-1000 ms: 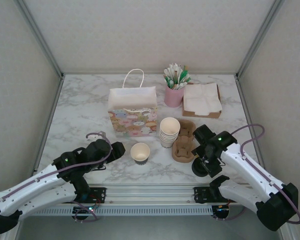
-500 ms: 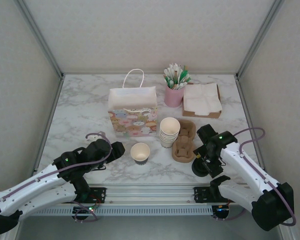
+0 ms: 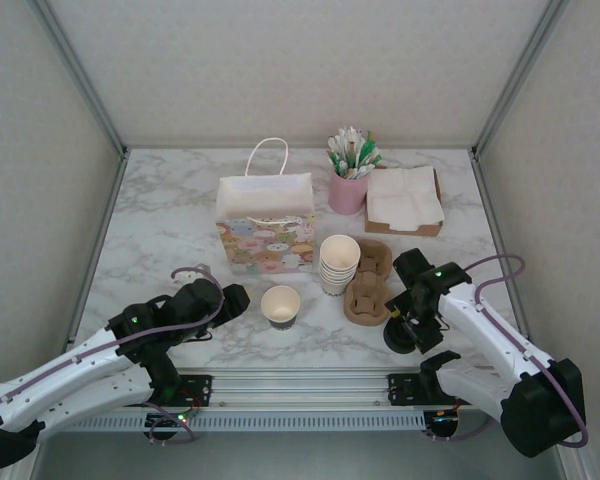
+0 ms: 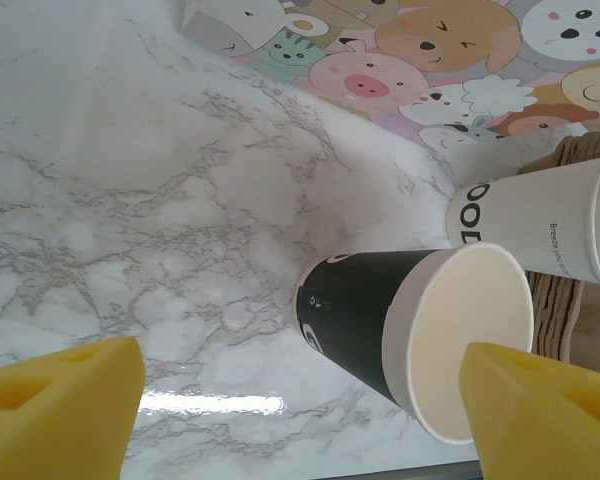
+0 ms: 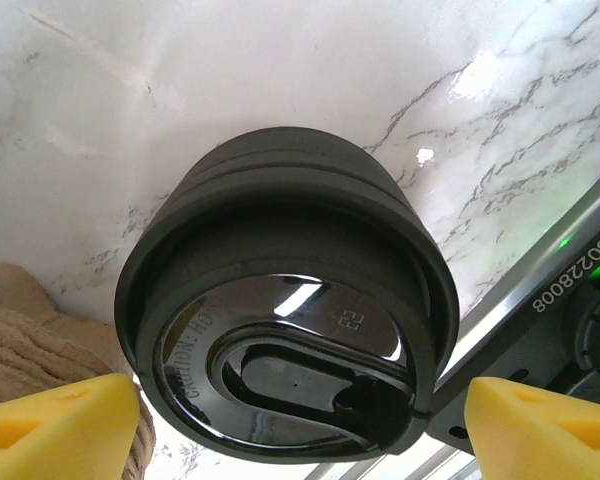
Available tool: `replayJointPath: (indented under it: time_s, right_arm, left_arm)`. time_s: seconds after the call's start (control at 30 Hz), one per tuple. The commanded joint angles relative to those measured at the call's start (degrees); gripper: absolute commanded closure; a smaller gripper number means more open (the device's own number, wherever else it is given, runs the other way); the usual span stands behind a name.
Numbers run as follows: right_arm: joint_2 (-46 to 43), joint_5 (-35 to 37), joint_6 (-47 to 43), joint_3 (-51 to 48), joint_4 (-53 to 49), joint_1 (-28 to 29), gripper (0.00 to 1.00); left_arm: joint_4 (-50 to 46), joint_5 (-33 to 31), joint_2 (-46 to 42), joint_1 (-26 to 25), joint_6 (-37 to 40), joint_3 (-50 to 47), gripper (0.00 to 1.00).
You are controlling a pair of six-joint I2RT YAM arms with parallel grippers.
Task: Pack the takeout coffee
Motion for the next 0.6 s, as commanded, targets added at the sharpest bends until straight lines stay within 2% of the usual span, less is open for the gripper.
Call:
replayJointPath:
  time_s: [0.0, 0.2, 0.4, 0.57]
  right_arm:
    - [0.3, 0.1, -0.2, -1.4, -0.2, -0.4, 0.16]
    - [0.9, 0.3, -0.6, -1.9, 0.2, -0.4, 0.15]
    - [0.3, 0.8, -0.8, -1.6, -0.4, -0.5, 0.23]
    - [0.1, 1.7, -1.7, -0.7, -1.3, -1.1, 0.23]
  left_arm:
    - [-1.2, -1.3, -0.1, 0.5, -1.4, -0.5, 0.18]
    - [-1.0, -1.2, 0.0, 0.5, -1.5, -0.5, 0.18]
    - [-1.0, -1.3, 0.1, 0.5, -1.5, -0.4, 0.18]
    - [-1.3, -1.4, -0.1, 0.5, -1.4, -0.3, 0.18]
